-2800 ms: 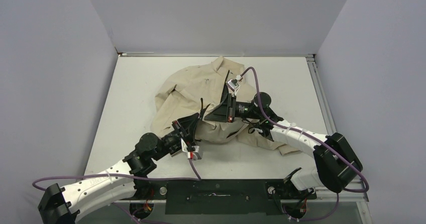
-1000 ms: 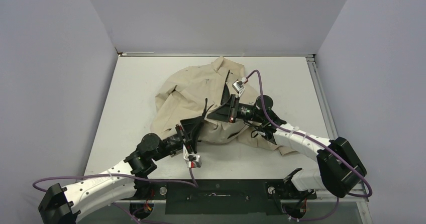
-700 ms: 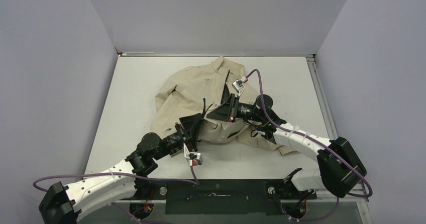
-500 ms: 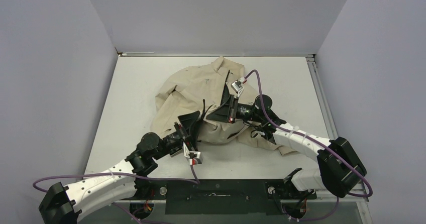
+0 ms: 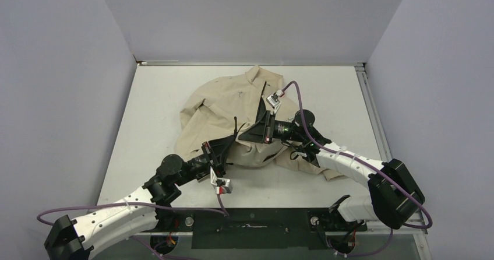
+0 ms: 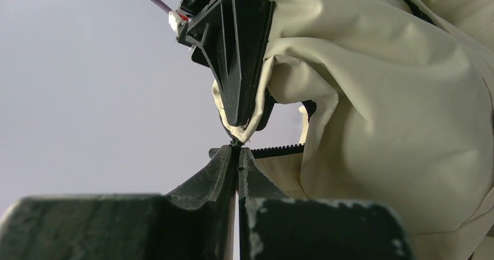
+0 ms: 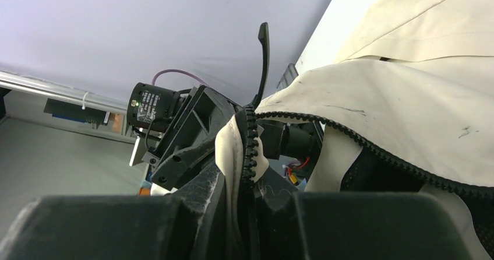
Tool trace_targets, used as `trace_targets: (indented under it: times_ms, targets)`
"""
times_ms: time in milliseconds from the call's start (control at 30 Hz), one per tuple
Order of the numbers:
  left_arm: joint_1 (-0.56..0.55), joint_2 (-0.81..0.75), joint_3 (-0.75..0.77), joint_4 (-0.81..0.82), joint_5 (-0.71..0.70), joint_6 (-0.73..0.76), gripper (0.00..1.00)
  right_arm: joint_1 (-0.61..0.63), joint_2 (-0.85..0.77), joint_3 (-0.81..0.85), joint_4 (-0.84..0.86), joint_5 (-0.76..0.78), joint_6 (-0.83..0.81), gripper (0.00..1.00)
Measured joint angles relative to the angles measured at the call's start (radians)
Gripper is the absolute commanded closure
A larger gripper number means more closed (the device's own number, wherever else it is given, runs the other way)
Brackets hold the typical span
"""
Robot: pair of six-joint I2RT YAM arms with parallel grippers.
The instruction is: Zip up the jacket
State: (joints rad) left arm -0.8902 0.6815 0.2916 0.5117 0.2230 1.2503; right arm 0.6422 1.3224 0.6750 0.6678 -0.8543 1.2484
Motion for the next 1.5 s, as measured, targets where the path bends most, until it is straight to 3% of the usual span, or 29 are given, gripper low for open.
trace_targets:
  times_ms: [233,400,667,733,933,1167,1400,1500]
  targets:
    - [0.000,-0.072,0.000,-0.063,0.022,-0.028,1.00,-0.005,0.015,0.043,-0.061,-0.036,-0.027,0.92]
    - [0.000,-0.136,-0.010,-0.084,0.036,-0.040,1.00,0.009,0.016,0.104,-0.169,-0.039,-0.101,0.61]
    - [-0.001,-0.235,-0.039,-0.139,0.089,-0.042,1.00,0.007,0.017,0.185,-0.378,-0.005,-0.240,0.43]
    - [-0.002,-0.252,-0.042,-0.155,0.103,-0.040,1.00,0.006,0.017,0.221,-0.420,0.003,-0.275,0.32]
    - [-0.008,-0.266,-0.045,-0.202,0.133,-0.037,1.00,-0.011,0.024,0.336,-0.561,0.020,-0.397,0.24]
    - [-0.008,-0.269,-0.058,-0.228,0.145,-0.027,1.00,0.000,0.054,0.442,-0.677,0.024,-0.508,0.28]
    - [-0.008,-0.268,-0.058,-0.227,0.146,-0.012,1.00,0.028,0.064,0.428,-0.720,0.024,-0.514,0.41]
    - [-0.008,-0.267,-0.058,-0.227,0.146,-0.008,1.00,0.048,0.068,0.423,-0.722,0.030,-0.505,0.51]
